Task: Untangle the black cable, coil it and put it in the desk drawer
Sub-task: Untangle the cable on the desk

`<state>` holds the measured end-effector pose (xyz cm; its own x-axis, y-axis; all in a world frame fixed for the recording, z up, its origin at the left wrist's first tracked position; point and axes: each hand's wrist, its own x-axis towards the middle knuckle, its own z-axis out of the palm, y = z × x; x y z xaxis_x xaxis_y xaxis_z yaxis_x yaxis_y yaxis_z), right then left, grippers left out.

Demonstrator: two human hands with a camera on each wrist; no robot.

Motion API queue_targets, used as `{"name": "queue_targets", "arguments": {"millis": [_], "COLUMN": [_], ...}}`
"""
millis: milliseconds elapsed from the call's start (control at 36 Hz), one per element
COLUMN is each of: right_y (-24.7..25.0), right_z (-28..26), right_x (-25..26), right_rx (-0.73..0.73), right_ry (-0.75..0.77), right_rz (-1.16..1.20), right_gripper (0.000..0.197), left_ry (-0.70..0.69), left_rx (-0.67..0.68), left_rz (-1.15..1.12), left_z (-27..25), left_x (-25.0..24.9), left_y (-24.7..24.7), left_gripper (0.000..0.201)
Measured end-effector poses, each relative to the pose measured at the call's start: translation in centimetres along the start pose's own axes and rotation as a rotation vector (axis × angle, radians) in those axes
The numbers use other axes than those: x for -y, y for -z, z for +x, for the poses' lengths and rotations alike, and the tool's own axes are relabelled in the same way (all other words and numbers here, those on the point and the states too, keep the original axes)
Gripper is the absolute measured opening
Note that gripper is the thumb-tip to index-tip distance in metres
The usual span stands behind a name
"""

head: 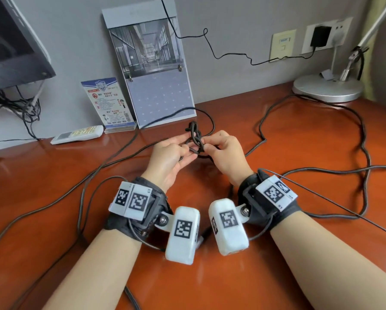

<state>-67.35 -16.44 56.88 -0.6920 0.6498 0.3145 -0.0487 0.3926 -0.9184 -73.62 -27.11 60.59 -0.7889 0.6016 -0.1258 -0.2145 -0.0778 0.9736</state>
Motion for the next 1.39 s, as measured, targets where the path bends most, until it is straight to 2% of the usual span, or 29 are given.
{"name": "queue_targets", "arguments": {"millis": [222, 278, 361, 472, 528, 583, 667, 750, 861, 1055, 1167, 1222, 1278, 1389], "right_y": [-0.4, -0.3, -0.2, -0.1, -0.2, -0.3, -0.1, 0.3, 0.6, 0.8, 0.4, 0.5, 0.9, 1.7], "right_z": [-0.4, -0.5, -0.5, -0.6, -1.0, -1.2, -1.3, -1.3, -1.1, -0.4, -0.7, -1.0, -1.1, -1.3], "right_x": [1.3, 1.6, 1.3, 1.7, 2.1, 2.5, 2.9, 2.9, 2.9, 3.6, 4.2, 4.7, 5.2, 5.7], "right_rx": [-0.005, -0.02, -0.054, -0.109, -0.124, -0.076, 0.078, 0.188, 0.222, 0.28, 0.373, 0.422, 0.463, 0.443], "right_ry": [-0.115, -0.09, -0.002, 0.018, 0.065, 0.08, 0.091, 0.068, 0.003, -0.019, -0.083, -0.127, -0.192, -0.25], "right_rz": [0.259, 0.189, 0.038, -0.08, -0.076, 0.002, 0.235, 0.389, 0.515, 0.535, 0.412, 0.404, 0.452, 0.652], "right_gripper": [0.013, 0.004, 0.018, 0.017, 0.015, 0.016, 0.018, 0.026, 0.012, 0.009, 0.018, 0.027, 0.031, 0.033], "left_ry": [-0.157, -0.186, -0.217, -0.262, -0.237, -0.271, -0.357, -0.314, -0.35, -0.47, -0.672, -0.763, -0.774, -0.789], "left_rx": [-0.073, -0.065, -0.019, 0.022, 0.02, -0.028, -0.071, 0.044, 0.148, -0.018, -0.238, -0.33, -0.343, -0.346], "left_rz": [0.197, 0.236, 0.339, 0.601, 0.651, 0.684, 0.789, 0.787, 0.7, 0.607, 0.787, 0.899, 0.972, 1.013], "left_z": [0.0, -0.1, -0.2, 0.0, 0.2, 0.3, 0.2, 0.2, 0.3, 0.6, 1.5, 1.3, 0.9, 0.8], "left_x": [0.2, 0.2, 0.2, 0.3, 0.3, 0.0, -0.7, -1.1, -1.3, -1.9, -2.2, -2.5, -2.7, -3.0], "left_y": [-0.2, -0.2, -0.2, -0.1, -0.2, -0.1, 0.5, 1.0, 1.7, 1.6, 3.7, 4.9, 5.5, 5.3], "left_gripper": [0.038, 0.037, 0.037, 0.03, 0.039, 0.044, 0.052, 0.064, 0.046, 0.041, 0.046, 0.037, 0.034, 0.032]}}
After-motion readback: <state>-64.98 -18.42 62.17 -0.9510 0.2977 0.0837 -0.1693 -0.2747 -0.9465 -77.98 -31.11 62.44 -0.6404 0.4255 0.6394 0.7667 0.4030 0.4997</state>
